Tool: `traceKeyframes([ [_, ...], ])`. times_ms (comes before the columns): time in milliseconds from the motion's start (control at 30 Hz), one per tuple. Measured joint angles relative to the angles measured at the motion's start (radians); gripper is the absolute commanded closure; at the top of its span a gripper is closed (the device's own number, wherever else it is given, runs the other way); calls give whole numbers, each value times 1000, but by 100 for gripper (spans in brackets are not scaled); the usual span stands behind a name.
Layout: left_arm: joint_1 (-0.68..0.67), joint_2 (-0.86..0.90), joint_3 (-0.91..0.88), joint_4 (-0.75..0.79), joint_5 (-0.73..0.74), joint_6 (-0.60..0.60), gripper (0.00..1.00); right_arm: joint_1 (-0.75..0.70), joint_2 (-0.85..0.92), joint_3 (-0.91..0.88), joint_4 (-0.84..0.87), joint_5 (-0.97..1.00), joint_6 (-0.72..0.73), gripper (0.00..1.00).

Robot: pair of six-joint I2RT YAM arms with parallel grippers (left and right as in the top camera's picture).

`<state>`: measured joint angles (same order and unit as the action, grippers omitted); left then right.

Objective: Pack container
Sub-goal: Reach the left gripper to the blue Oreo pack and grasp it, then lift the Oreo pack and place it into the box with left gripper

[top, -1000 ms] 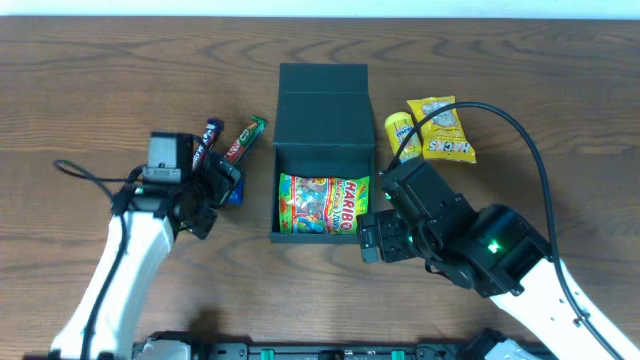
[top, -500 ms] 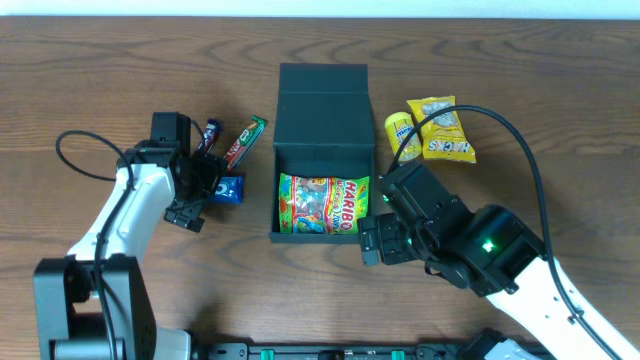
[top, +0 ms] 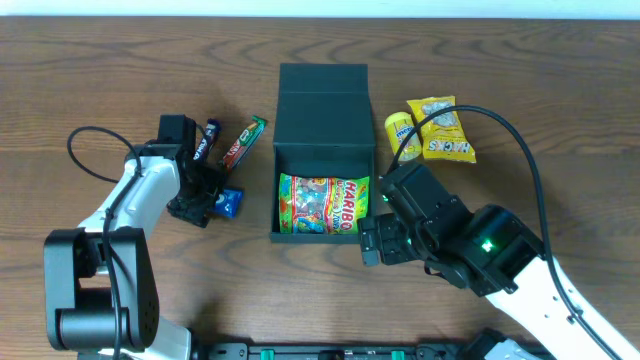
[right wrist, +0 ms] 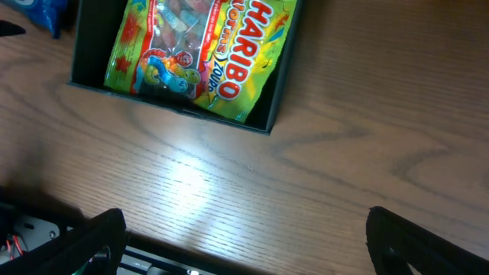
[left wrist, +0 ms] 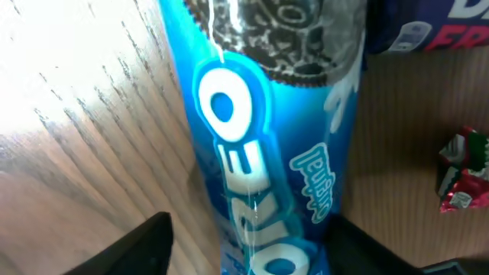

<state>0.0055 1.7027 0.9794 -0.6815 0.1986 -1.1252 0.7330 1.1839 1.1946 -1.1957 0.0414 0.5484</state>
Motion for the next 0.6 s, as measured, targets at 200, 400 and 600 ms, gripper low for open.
traceKeyframes([
  [200, 0, 0, 0, -24, -23, 21, 51, 0, 0, 0, 0, 0, 0, 1],
  [400, 0, 0, 10, -63, -45, 77, 74, 0, 0, 0, 0, 0, 0, 1],
  [600, 0, -3, 14, -132, -50, 125, 94, 0, 0, 0, 0, 0, 0, 1],
])
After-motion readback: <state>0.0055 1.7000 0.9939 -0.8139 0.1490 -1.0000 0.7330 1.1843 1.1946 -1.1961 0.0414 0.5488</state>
